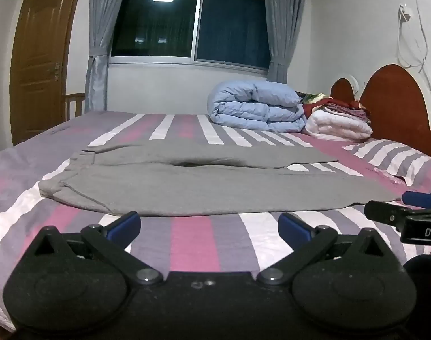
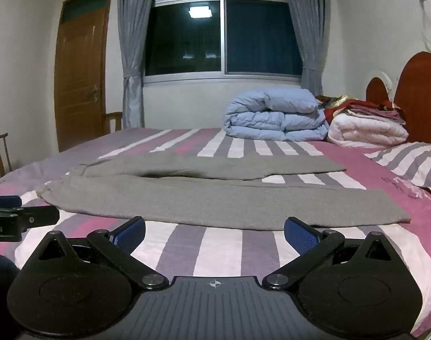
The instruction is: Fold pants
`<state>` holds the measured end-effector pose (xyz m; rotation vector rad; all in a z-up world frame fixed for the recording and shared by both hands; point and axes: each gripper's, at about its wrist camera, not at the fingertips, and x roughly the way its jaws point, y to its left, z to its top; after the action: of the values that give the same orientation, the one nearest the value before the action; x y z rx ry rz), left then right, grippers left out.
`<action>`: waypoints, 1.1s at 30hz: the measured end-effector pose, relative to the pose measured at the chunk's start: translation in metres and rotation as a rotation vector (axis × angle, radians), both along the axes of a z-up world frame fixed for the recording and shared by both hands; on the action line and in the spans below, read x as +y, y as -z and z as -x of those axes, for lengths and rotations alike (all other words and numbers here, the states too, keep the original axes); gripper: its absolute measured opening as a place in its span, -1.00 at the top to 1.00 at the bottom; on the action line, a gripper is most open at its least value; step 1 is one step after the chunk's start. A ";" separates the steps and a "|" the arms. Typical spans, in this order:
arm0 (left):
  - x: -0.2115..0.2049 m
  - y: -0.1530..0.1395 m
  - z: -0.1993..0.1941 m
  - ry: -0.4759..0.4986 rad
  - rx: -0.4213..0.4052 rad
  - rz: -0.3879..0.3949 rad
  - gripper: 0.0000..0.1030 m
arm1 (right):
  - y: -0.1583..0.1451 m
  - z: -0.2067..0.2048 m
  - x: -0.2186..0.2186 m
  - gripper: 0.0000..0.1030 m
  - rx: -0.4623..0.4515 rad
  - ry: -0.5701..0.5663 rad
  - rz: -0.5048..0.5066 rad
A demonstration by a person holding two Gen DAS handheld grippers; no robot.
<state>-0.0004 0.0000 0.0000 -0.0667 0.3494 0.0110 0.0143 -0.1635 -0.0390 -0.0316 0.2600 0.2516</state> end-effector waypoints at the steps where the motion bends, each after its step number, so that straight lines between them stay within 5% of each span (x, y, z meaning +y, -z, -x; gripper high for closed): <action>1: 0.000 0.000 0.000 -0.003 0.008 -0.004 -0.88 | 0.000 0.000 0.000 -1.00 0.001 0.000 -0.002; 33: 0.001 0.004 -0.002 -0.007 0.027 -0.004 -0.88 | 0.010 -0.004 0.003 -1.00 0.005 0.005 0.004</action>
<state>0.0021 0.0007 -0.0039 -0.0636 0.3761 0.0193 0.0184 -0.1606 -0.0494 -0.0341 0.2656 0.2467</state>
